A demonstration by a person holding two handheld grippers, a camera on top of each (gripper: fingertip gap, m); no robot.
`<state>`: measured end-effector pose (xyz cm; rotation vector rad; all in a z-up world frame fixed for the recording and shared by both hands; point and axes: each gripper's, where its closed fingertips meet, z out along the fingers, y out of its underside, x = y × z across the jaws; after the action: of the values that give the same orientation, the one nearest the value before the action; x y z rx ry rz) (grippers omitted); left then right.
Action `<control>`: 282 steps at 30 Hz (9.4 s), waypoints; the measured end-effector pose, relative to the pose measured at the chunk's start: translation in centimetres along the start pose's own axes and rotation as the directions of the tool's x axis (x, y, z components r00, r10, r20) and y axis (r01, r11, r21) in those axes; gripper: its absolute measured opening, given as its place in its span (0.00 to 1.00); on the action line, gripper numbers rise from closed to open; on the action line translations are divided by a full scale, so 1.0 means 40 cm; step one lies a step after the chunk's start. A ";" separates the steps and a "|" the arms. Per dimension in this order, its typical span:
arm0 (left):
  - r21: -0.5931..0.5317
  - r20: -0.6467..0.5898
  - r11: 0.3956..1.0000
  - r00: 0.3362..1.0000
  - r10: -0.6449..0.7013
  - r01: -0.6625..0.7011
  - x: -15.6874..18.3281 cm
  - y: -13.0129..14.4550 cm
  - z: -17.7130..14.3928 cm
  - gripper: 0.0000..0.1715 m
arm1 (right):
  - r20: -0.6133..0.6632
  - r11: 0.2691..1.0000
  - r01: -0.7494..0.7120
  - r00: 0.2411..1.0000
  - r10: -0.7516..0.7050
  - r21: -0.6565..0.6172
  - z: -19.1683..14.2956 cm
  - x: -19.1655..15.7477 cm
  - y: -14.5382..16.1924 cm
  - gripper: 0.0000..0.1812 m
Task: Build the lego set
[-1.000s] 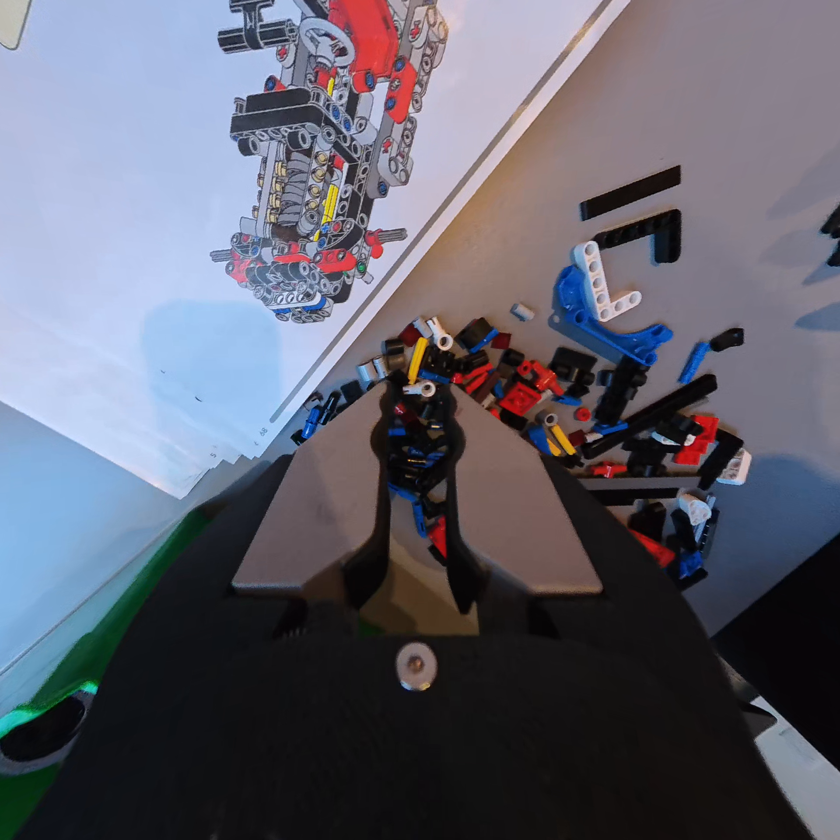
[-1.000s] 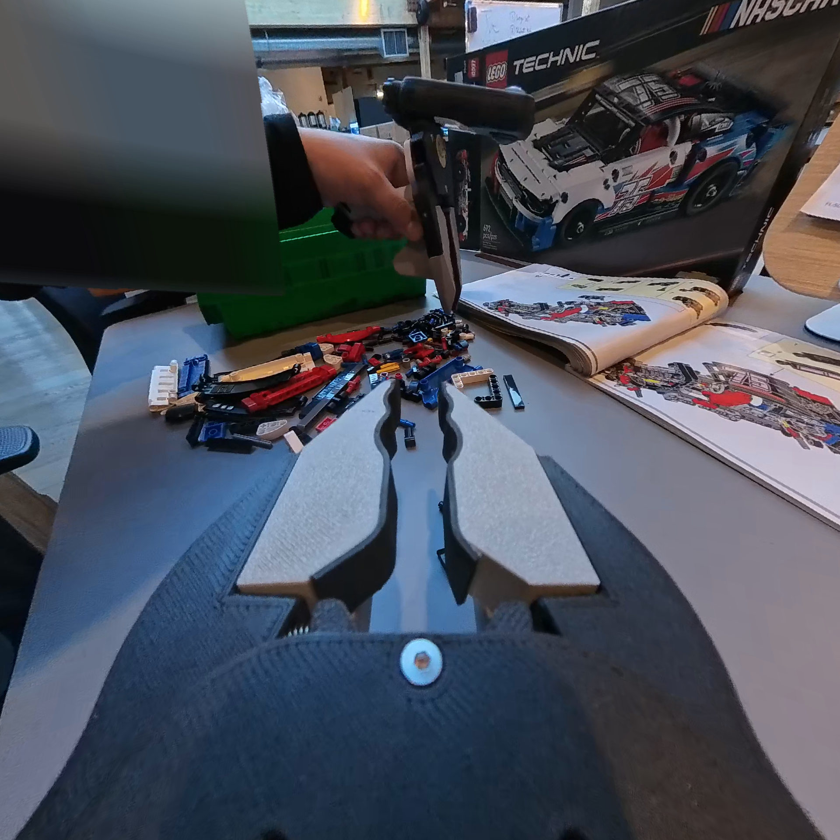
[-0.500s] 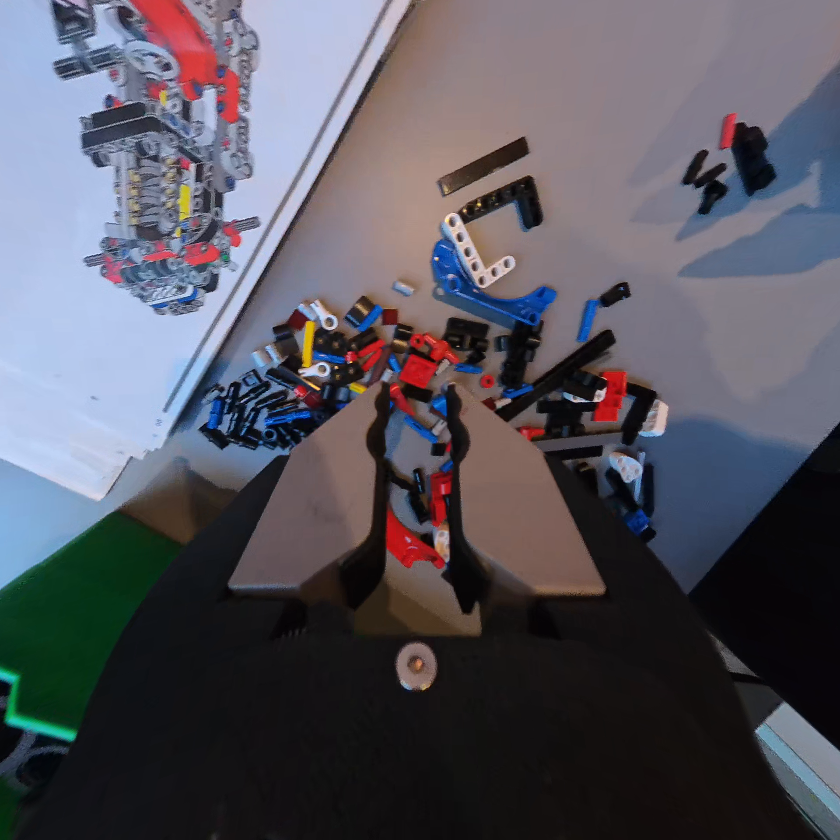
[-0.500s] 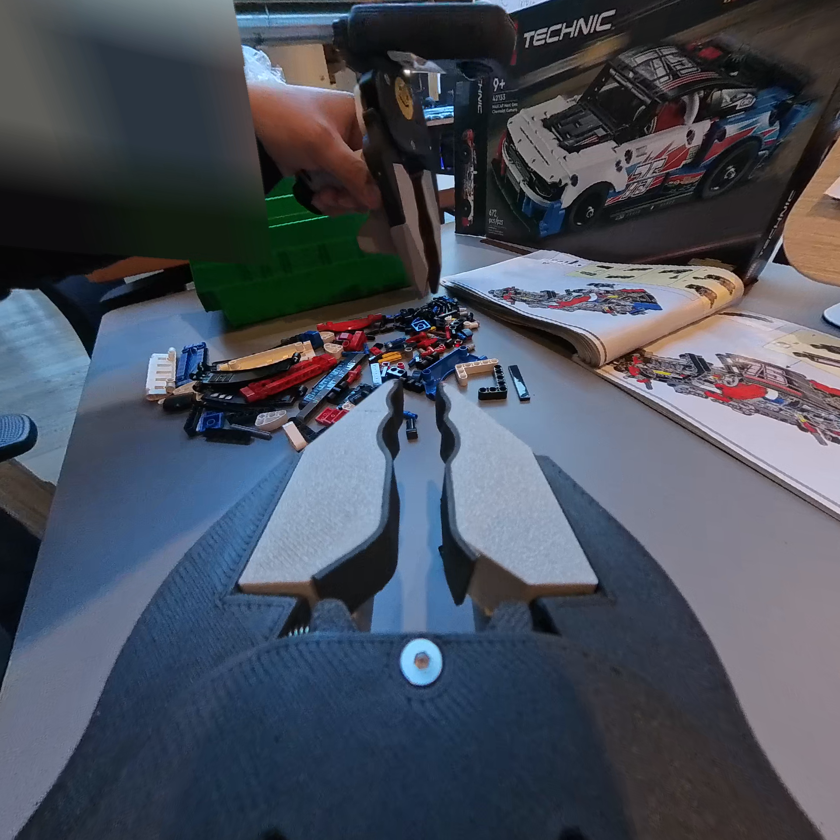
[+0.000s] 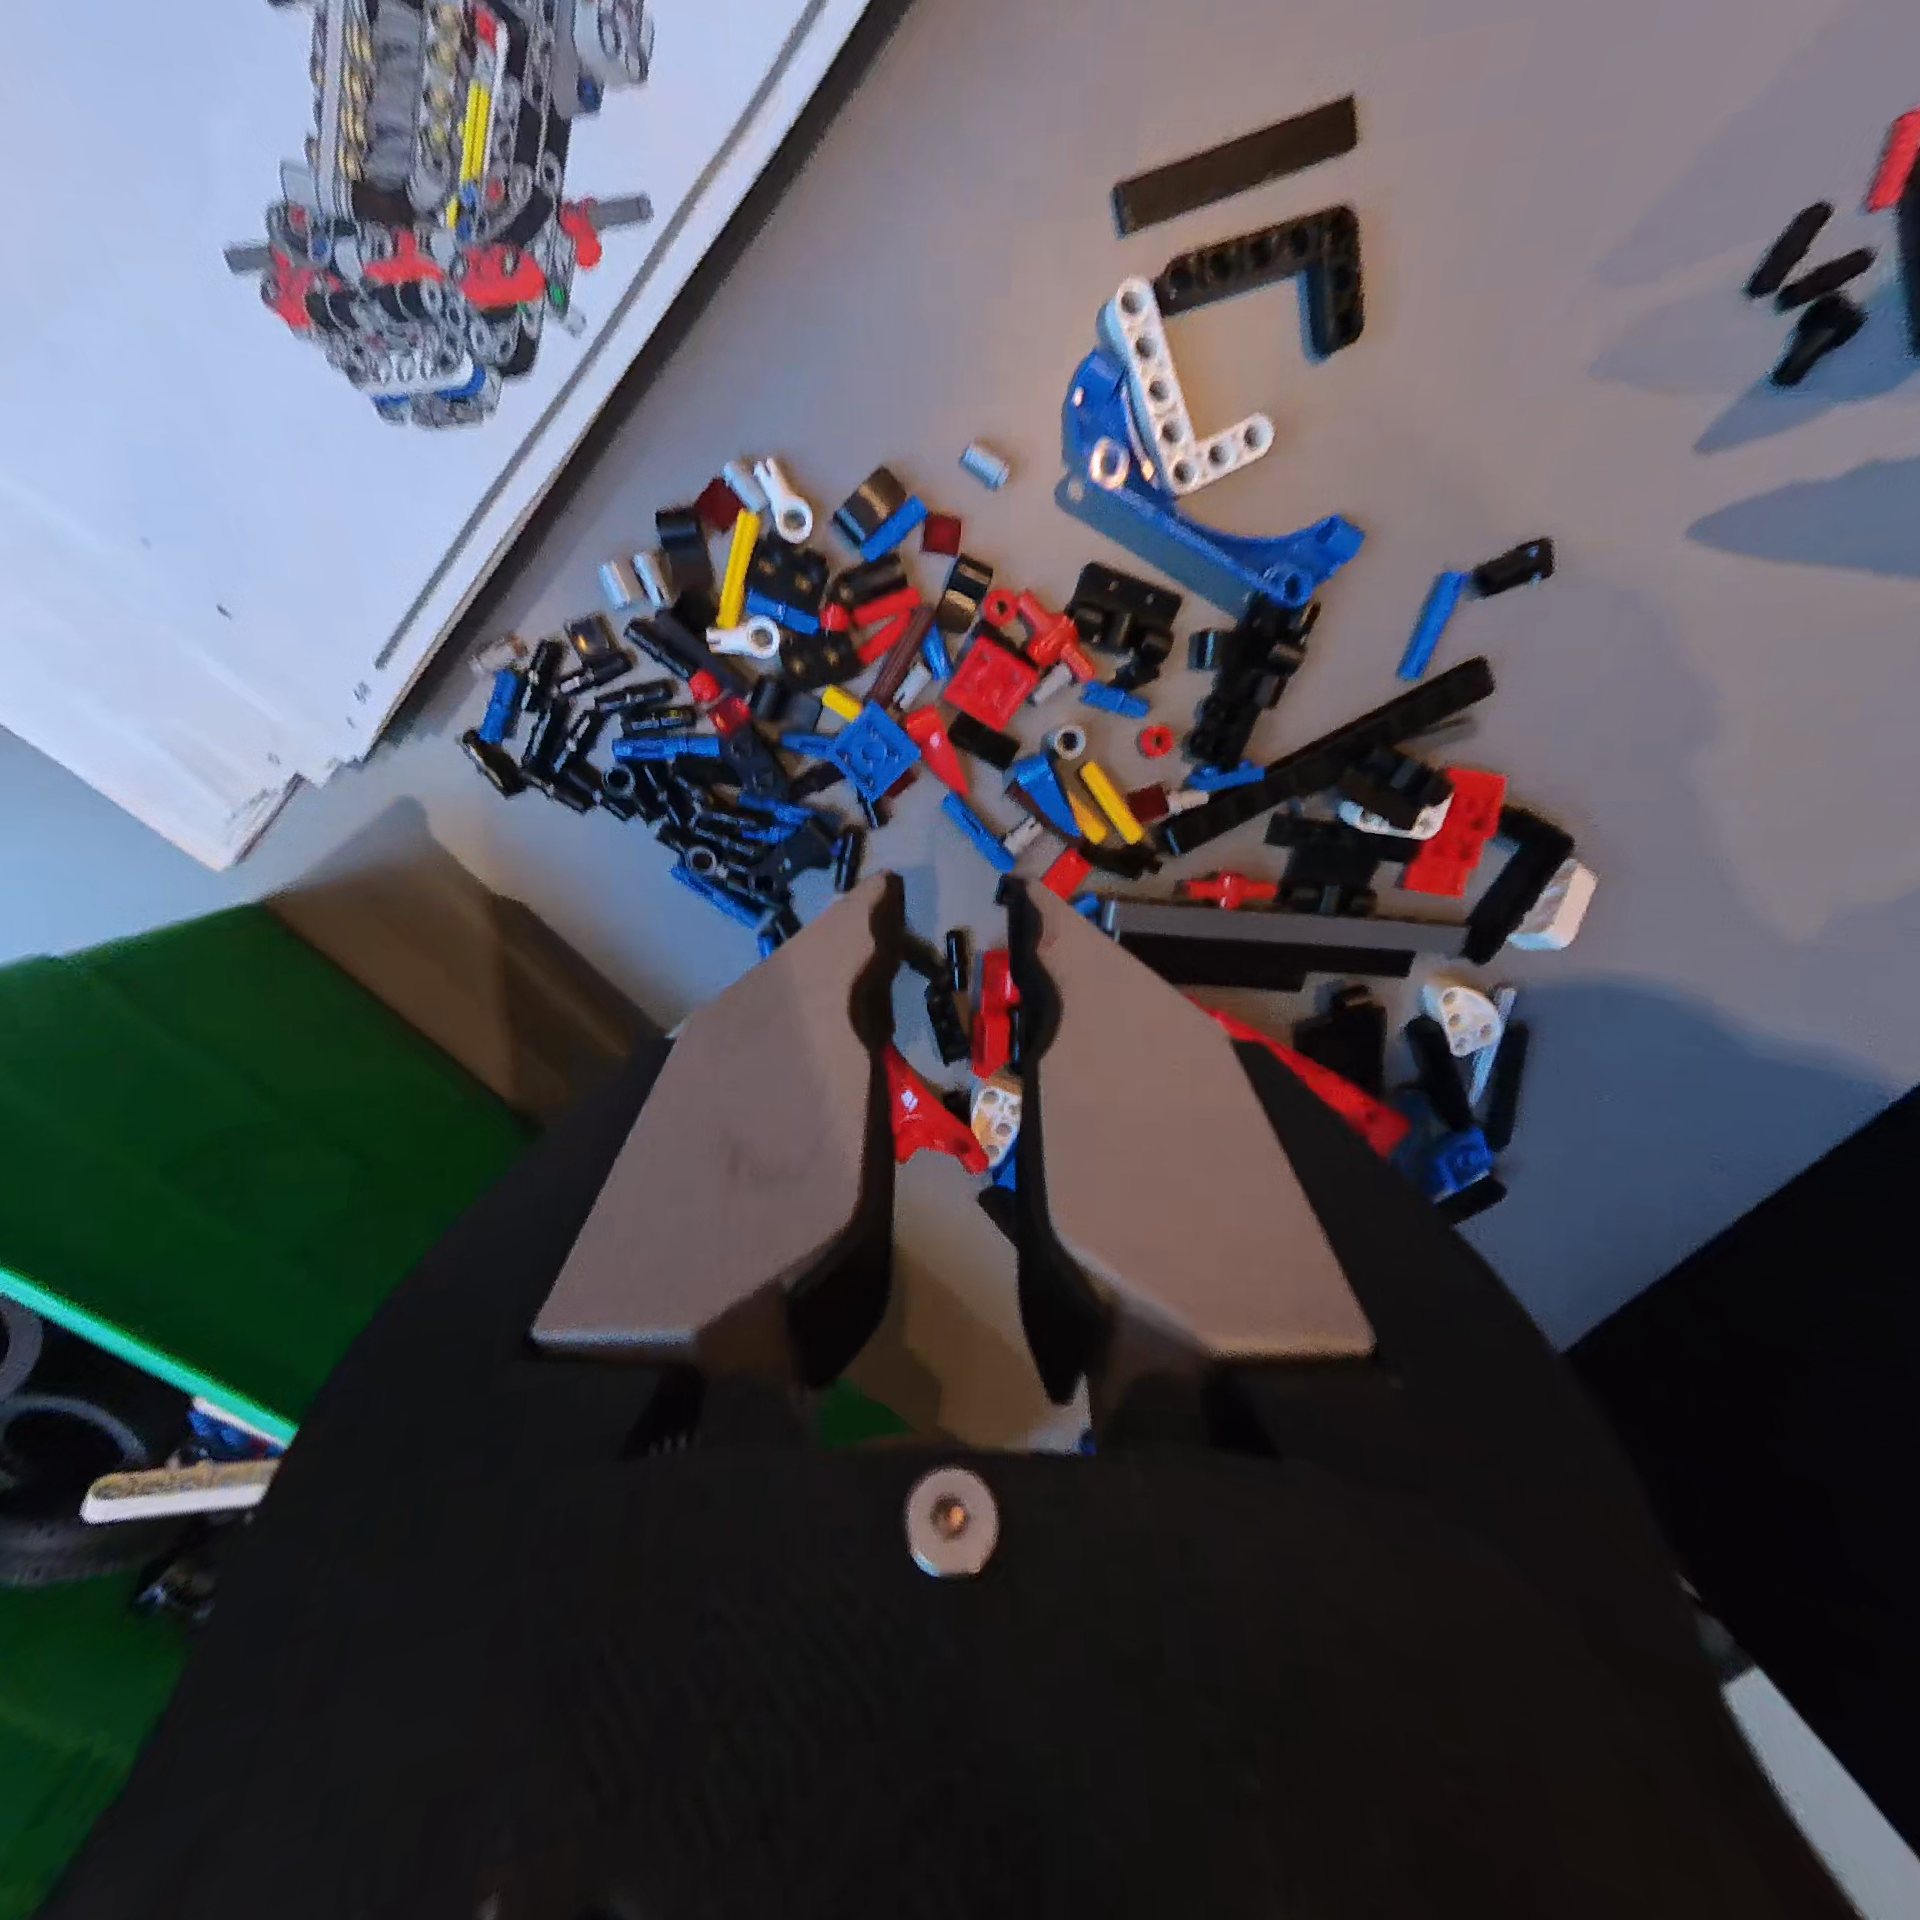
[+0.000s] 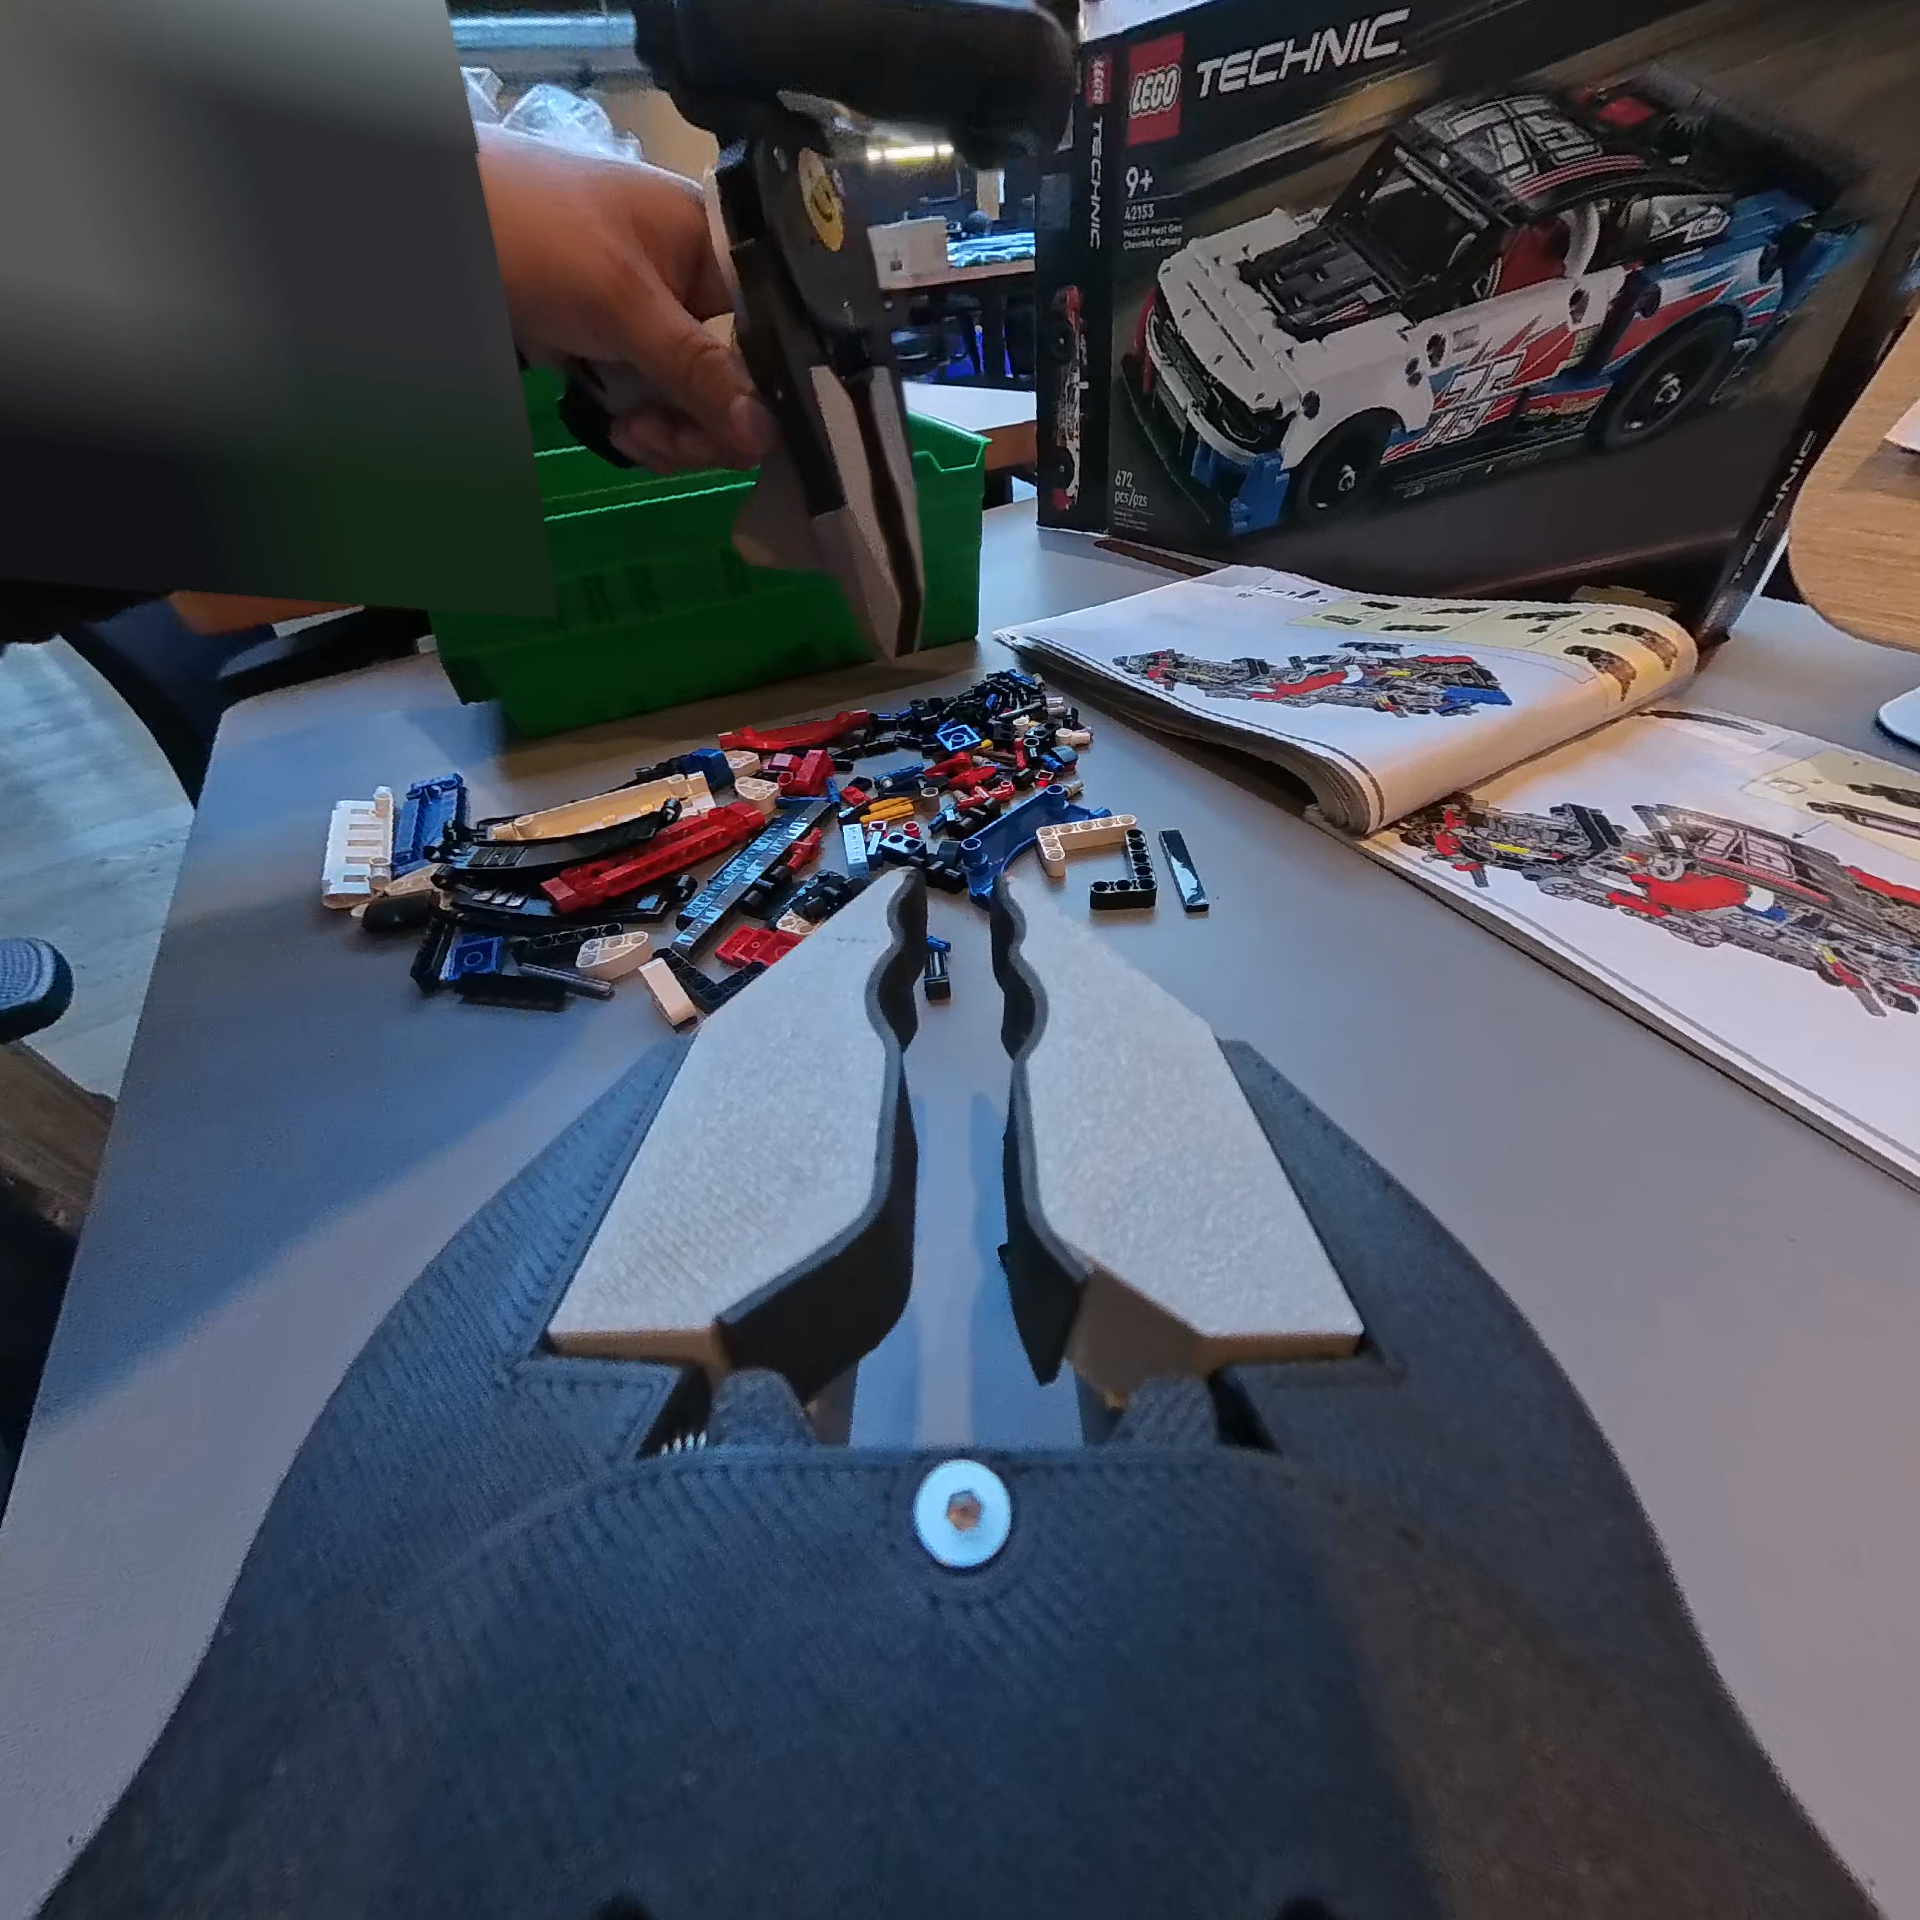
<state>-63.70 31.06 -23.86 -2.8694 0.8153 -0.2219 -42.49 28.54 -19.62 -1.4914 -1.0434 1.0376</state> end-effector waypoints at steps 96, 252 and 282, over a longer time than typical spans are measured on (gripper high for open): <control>0.073 -0.196 0.862 0.840 0.506 -0.502 0.446 -0.103 0.188 0.06 | -0.113 0.986 0.008 0.993 0.012 0.168 -0.090 0.055 -0.088 0.05; 0.224 0.019 0.936 0.959 -0.283 0.272 0.133 0.280 0.040 0.18 | -0.126 0.993 -0.117 0.985 0.114 -0.021 0.013 0.092 0.008 0.05; 0.288 0.001 0.922 0.963 -0.269 0.257 0.121 0.271 0.022 0.12 | -0.136 0.994 -0.104 0.986 0.100 -0.022 0.010 0.094 0.009 0.03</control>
<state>-64.97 19.47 -26.25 -2.6864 0.3508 -0.2855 -41.85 32.19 -20.38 -1.6299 -0.8980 0.9809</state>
